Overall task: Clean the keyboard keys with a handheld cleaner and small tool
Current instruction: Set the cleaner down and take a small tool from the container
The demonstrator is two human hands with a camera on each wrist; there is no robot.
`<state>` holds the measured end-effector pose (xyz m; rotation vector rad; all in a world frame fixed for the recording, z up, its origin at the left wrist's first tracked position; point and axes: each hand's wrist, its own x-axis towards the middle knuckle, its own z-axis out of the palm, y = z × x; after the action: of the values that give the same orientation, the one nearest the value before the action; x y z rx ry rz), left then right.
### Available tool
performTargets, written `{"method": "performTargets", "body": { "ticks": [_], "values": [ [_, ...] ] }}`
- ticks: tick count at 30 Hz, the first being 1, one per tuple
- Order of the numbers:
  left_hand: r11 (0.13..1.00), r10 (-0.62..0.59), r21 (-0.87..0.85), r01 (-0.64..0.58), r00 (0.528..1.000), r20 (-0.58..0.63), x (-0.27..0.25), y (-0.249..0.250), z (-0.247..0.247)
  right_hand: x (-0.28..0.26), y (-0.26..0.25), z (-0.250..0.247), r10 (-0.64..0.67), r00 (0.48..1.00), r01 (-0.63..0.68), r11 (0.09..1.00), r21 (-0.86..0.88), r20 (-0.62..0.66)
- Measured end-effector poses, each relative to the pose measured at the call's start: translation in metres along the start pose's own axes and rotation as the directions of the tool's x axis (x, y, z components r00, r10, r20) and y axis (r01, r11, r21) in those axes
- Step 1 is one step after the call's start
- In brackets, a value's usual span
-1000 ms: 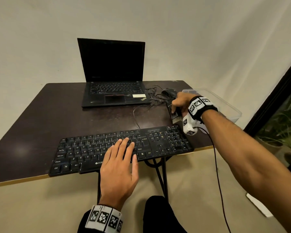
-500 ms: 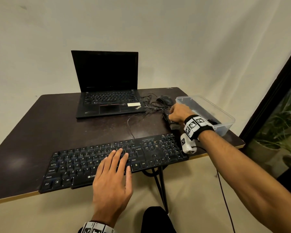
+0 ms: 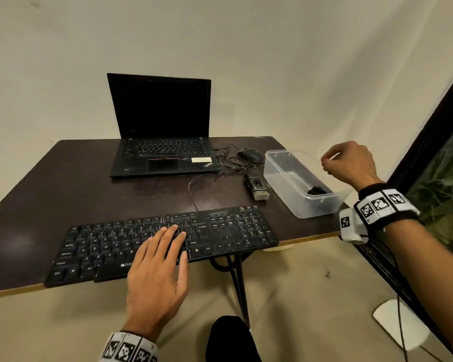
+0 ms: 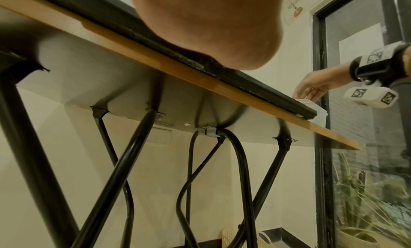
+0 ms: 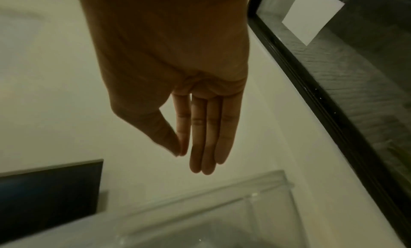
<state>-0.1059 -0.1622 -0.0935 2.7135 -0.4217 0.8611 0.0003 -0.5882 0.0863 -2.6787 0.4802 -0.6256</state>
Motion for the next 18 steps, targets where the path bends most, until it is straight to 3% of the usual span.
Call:
{"method": "performTargets", "body": {
  "ticks": [2,5,8,10,15,18],
  "values": [
    [1.0,0.0,0.005,0.0,1.0,0.017,0.0,0.0,-0.002,0.013,0.009,0.01,0.0,0.988,0.019,0.992,-0.122,0.156],
    [1.0,0.001,0.011,-0.001,0.999,0.032,0.0,0.0,-0.004,0.026,0.01,0.031,0.054,0.891,0.068,0.966,-0.251,0.45],
    [1.0,-0.001,0.017,0.001,0.999,0.037,0.0,0.0,-0.005,0.034,0.007,0.052,0.101,0.832,0.12,0.928,-0.354,0.546],
    [1.0,-0.005,0.013,0.004,0.999,0.042,0.002,0.002,-0.004,0.037,0.01,0.064,0.106,0.839,0.135,0.91,-0.392,0.534],
    [1.0,-0.011,0.025,0.01,0.999,0.053,0.002,0.001,-0.003,0.034,0.017,0.079,0.081,0.922,0.083,0.913,-0.399,0.377],
    [1.0,-0.007,0.014,0.006,0.999,0.052,0.0,-0.001,-0.004,0.026,0.008,0.062,0.077,0.974,-0.035,0.98,-0.195,0.214]
  ]
}}
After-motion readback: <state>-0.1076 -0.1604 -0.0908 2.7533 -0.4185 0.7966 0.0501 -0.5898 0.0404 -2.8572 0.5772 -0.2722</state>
